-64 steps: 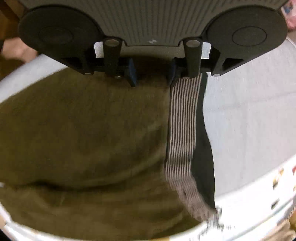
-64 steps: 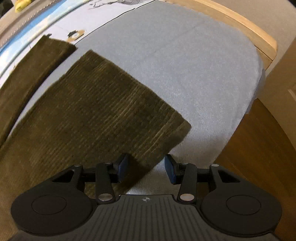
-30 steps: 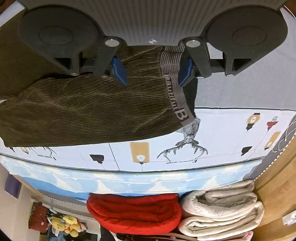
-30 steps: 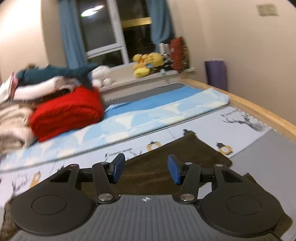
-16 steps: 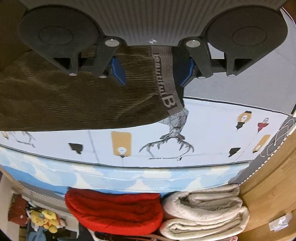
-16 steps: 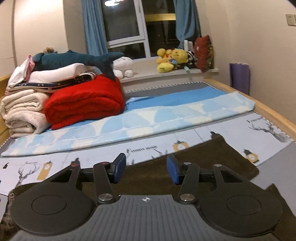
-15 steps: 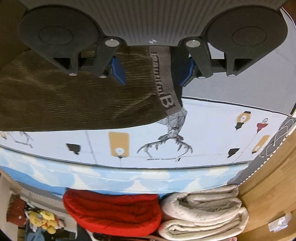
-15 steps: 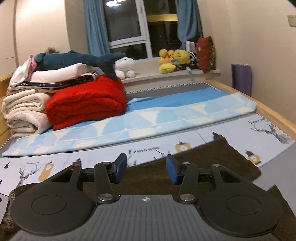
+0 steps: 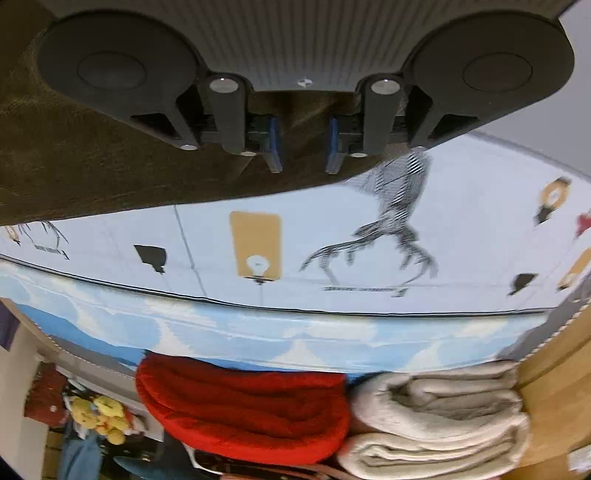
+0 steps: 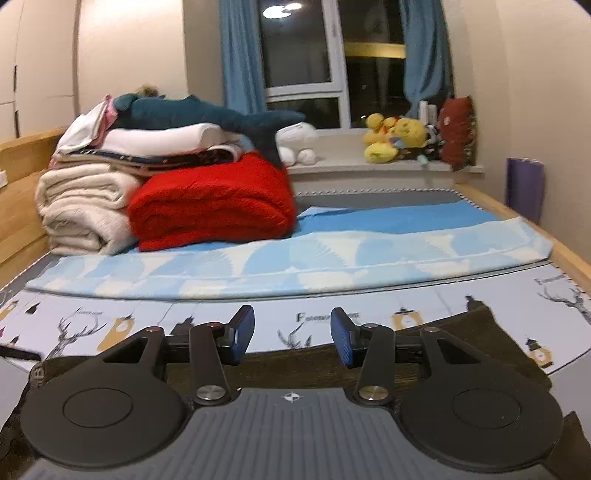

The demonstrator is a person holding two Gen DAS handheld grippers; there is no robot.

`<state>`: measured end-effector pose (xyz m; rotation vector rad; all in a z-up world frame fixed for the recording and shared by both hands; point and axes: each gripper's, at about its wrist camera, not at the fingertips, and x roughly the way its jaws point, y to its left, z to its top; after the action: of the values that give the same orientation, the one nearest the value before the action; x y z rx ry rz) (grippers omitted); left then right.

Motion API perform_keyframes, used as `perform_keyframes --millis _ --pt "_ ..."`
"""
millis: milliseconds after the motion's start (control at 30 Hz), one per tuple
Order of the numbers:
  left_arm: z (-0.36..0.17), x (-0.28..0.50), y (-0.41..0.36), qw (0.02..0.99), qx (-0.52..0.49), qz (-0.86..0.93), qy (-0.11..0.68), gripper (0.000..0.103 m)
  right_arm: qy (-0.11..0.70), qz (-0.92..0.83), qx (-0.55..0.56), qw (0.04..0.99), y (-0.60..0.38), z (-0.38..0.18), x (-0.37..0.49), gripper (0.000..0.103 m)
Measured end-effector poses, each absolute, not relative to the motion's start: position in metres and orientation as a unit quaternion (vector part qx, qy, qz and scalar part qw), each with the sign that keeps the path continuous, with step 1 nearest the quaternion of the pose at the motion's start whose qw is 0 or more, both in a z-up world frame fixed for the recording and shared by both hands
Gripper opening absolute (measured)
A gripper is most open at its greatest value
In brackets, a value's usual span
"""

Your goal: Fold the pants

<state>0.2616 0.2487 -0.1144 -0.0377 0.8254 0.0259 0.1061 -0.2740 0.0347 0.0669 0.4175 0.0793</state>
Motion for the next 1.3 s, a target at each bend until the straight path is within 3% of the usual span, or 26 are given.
perform_keyframes --millis 33,133,333,367,400,433,467,500,533,567,767,967,1167,1300 --pt "-0.119 0.269 0.245 0.917 -0.011 0.007 0.4 0.055 0.21 0.044 0.028 0.976 -0.273 0.034 0.107 0.05" --pt "-0.132 0.288 0.238 0.919 0.019 0.002 0.394 0.084 0.222 0.051 0.006 0.974 -0.274 0.03 0.109 0.053" --pt "-0.162 0.325 0.241 0.899 0.03 -0.02 0.436 0.085 0.242 0.036 -0.015 0.97 -0.288 0.02 0.112 0.053" --pt "-0.169 0.327 0.242 0.894 0.031 -0.025 0.446 0.084 0.246 0.033 -0.017 0.968 -0.291 0.018 0.112 0.053" --pt "-0.174 0.327 0.241 0.892 0.036 -0.029 0.45 0.074 0.251 0.03 -0.02 0.967 -0.293 0.016 0.112 0.053" --pt "-0.178 0.325 0.239 0.892 0.045 -0.031 0.45 0.054 0.253 0.028 -0.022 0.967 -0.295 0.015 0.112 0.053" --pt "-0.18 0.325 0.237 0.889 0.056 -0.036 0.454 0.049 0.255 0.025 -0.024 0.966 -0.297 0.014 0.112 0.053" --pt "-0.178 0.323 0.236 0.889 0.057 -0.044 0.452 0.024 0.256 0.023 -0.025 0.966 -0.299 0.013 0.111 0.053" --pt "-0.174 0.322 0.234 0.889 0.055 -0.052 0.452 0.01 0.257 0.022 -0.025 0.966 -0.302 0.012 0.111 0.053" --pt "-0.168 0.321 0.232 0.89 0.06 -0.052 0.449 0.004 0.259 0.02 -0.025 0.965 -0.303 0.011 0.111 0.053" --pt "-0.121 0.279 0.213 0.892 0.104 -0.073 0.434 0.003 0.267 -0.002 -0.023 0.964 -0.308 0.01 0.112 0.053" --pt "-0.061 0.163 0.173 0.885 0.157 -0.132 0.418 0.002 0.271 -0.017 0.019 0.962 -0.319 0.014 0.104 0.051" --pt "-0.074 0.059 0.142 0.841 0.179 -0.194 0.472 0.003 0.274 -0.041 0.074 0.958 -0.334 0.022 0.083 0.044" --pt "-0.075 0.063 0.182 0.852 0.063 -0.136 0.502 0.005 0.292 -0.053 0.115 0.948 -0.351 0.021 0.071 0.044"
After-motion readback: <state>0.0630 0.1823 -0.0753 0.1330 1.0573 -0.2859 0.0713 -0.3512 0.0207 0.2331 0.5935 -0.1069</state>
